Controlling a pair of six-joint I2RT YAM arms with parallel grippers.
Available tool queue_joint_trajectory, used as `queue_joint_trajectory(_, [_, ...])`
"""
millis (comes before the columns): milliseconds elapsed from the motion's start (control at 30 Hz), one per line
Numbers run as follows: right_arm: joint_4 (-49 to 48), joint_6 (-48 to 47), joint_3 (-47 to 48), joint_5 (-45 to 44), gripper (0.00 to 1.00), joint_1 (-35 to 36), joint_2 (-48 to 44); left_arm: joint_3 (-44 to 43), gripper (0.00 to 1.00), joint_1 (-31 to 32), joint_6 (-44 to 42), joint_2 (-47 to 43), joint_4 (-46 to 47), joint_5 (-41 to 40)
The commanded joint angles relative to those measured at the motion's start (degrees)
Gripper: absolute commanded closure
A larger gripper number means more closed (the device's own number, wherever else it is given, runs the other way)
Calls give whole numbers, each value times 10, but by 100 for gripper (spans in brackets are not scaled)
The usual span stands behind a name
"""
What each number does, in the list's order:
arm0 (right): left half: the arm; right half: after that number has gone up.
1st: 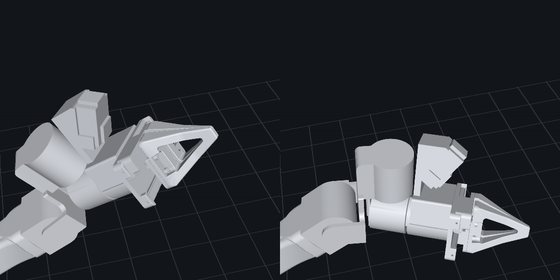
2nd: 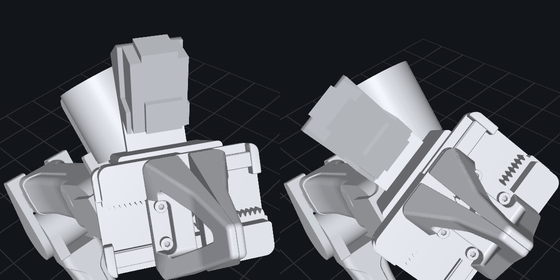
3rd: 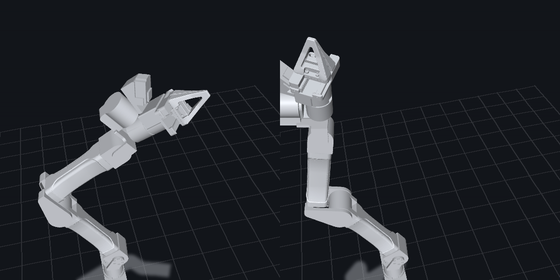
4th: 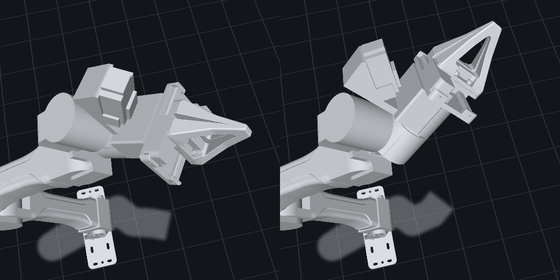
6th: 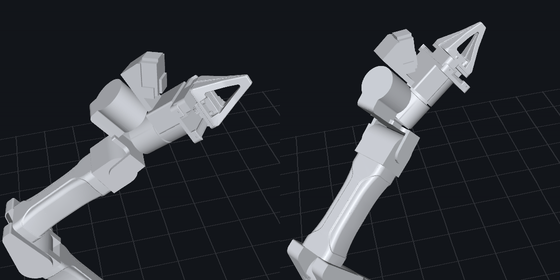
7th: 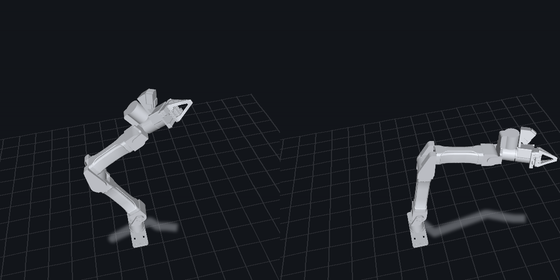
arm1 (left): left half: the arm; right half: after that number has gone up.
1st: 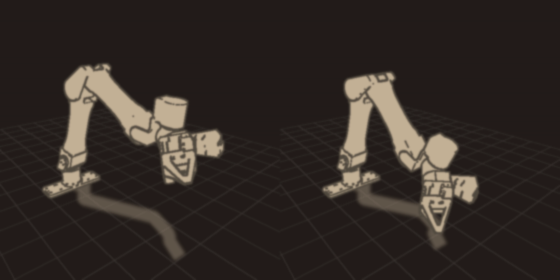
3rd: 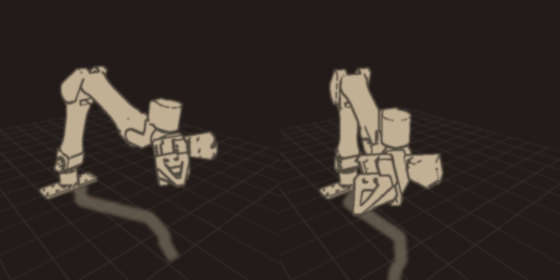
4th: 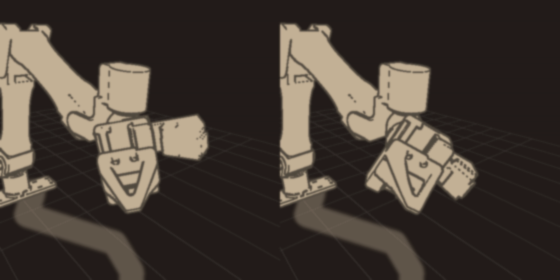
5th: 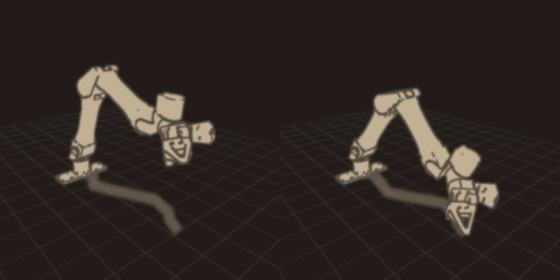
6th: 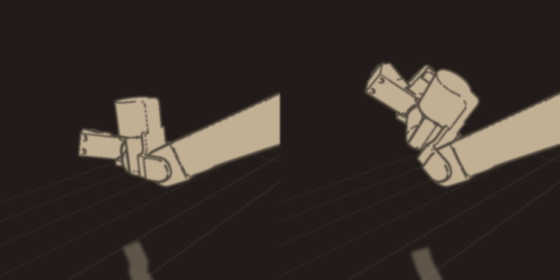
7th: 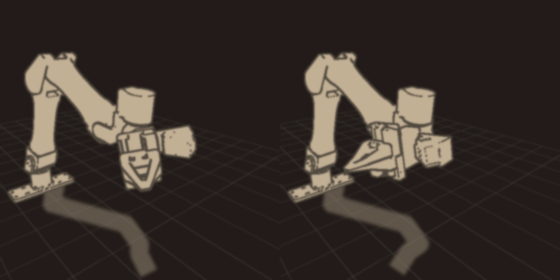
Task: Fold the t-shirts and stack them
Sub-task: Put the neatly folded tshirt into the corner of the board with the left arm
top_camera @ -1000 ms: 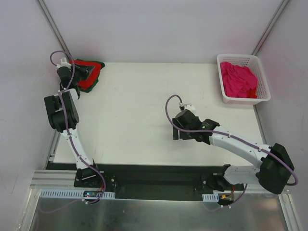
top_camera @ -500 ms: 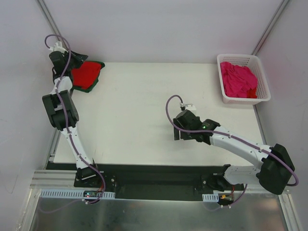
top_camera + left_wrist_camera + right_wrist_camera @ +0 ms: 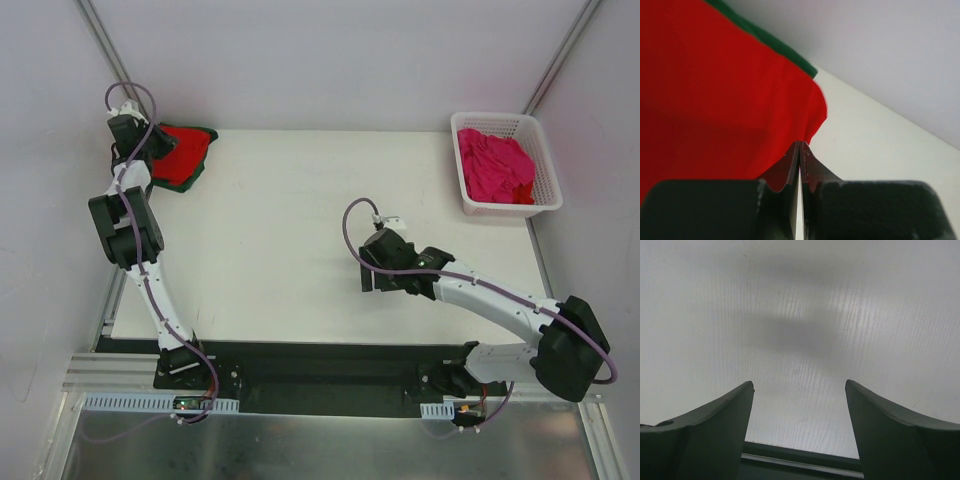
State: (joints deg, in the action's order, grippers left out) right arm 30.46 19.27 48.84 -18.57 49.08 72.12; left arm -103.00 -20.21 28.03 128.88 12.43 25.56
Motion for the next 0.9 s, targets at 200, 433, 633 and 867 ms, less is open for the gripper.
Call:
queue_joint_trajectory(200, [-5,2,-1,0,22,1,-27,158,100,47,-51,-194,-13,-78])
queue_joint_trajectory(433, [-3,2,-6,-15,22,16,-51,297,100,104,-74,-375,-37,-132])
queue_joint_trajectory(633, [-7,-10,-10,-28,22,25,-70,357,100,156,-78,-477,-122,-169])
queue_joint_trajectory(867, [-4,-35,2,-43,21,25,-73,425,100,243,-60,-571,-205,-235])
